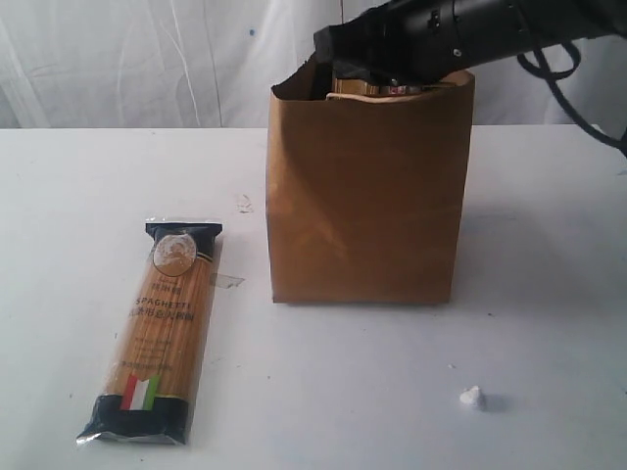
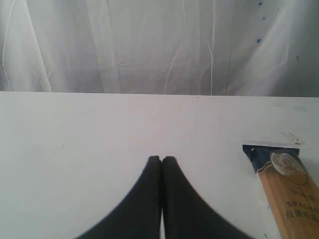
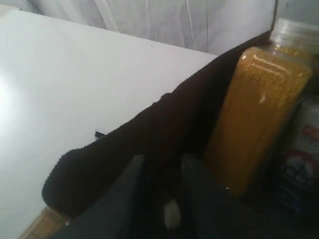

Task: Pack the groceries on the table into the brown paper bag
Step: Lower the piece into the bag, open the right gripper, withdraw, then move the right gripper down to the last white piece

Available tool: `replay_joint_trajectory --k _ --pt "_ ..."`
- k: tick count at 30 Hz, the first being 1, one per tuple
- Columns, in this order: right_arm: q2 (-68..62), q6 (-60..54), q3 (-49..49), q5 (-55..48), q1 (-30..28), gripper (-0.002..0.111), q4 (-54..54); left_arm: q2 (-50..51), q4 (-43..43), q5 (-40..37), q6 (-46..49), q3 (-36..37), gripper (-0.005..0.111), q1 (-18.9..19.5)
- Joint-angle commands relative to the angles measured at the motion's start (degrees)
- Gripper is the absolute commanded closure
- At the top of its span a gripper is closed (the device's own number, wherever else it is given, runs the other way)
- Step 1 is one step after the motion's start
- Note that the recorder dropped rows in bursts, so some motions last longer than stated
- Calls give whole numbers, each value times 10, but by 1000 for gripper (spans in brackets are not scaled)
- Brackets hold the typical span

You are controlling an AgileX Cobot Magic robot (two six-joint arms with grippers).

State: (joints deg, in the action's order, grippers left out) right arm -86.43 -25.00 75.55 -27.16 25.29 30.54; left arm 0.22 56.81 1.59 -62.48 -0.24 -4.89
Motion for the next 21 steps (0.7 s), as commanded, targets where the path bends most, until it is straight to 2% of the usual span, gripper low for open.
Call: replay_joint_trajectory --k 1,4,8,10,13,15,18,21 --pt "56 -4 5 -7 -2 82 -121 -2 6 2 0 2 106 -4" --pt "111 -2 5 -40 -2 82 -188 -2 6 2 0 2 106 -4" --pt "199 -1 3 -168 -2 85 -249 -2 6 2 0 2 106 -4" --pt "231 4 3 -250 -2 89 -314 -2 6 2 0 2 106 -4" --pt "256 117 -16 -342 -2 101 -446 -2 6 2 0 2 106 -4" --pt "267 190 -52 -358 -2 108 -529 -2 6 2 0 2 106 -4" --pt "276 272 -124 -349 -2 108 -607 -2 6 2 0 2 106 -4" --pt "275 330 -213 -323 -2 108 -636 -2 6 2 0 2 106 -4"
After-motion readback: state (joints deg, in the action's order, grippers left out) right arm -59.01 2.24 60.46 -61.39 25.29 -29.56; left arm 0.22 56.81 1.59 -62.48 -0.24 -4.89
